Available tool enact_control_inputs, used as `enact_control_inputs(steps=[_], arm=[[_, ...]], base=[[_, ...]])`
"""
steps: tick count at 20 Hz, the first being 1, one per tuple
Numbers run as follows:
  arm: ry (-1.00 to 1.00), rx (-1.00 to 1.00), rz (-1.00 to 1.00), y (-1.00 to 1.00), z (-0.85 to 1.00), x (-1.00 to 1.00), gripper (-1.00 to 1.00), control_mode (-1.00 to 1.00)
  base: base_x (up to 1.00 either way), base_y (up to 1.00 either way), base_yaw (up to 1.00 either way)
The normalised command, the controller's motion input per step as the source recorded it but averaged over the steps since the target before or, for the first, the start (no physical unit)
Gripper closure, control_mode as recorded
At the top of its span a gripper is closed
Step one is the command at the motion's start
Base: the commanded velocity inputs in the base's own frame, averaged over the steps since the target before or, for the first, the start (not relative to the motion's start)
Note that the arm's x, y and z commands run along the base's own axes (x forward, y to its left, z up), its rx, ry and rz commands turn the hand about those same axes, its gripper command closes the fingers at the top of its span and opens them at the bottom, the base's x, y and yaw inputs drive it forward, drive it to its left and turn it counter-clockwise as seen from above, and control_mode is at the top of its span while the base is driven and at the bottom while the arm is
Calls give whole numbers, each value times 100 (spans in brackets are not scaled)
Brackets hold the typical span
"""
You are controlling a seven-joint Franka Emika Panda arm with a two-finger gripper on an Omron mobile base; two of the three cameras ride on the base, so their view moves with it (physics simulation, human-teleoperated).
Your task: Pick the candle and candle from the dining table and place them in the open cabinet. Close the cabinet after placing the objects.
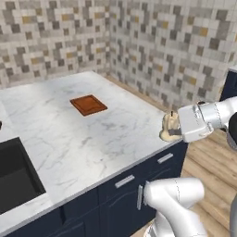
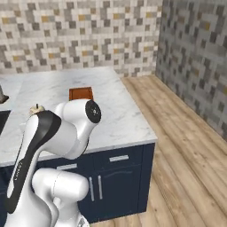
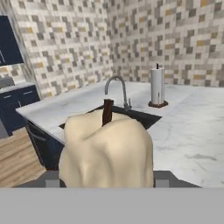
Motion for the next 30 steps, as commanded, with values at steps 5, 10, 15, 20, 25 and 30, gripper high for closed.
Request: enact_control_inputs(steps=[5, 10, 15, 20, 25, 30], arm=[[0, 0, 0, 0, 0, 0, 100, 100], [0, 0, 0, 0, 0, 0, 100, 100], [0, 0, 0, 0, 0, 0, 100, 100], [0, 0, 0, 0, 0, 0, 100, 100], [0, 0, 0, 0, 0, 0, 100, 100], [0, 0, 0, 0, 0, 0, 100, 100]], base=[[18, 0, -33], [30, 0, -30], [38, 0, -29], [39, 0, -29], [34, 0, -39], [25, 0, -47]])
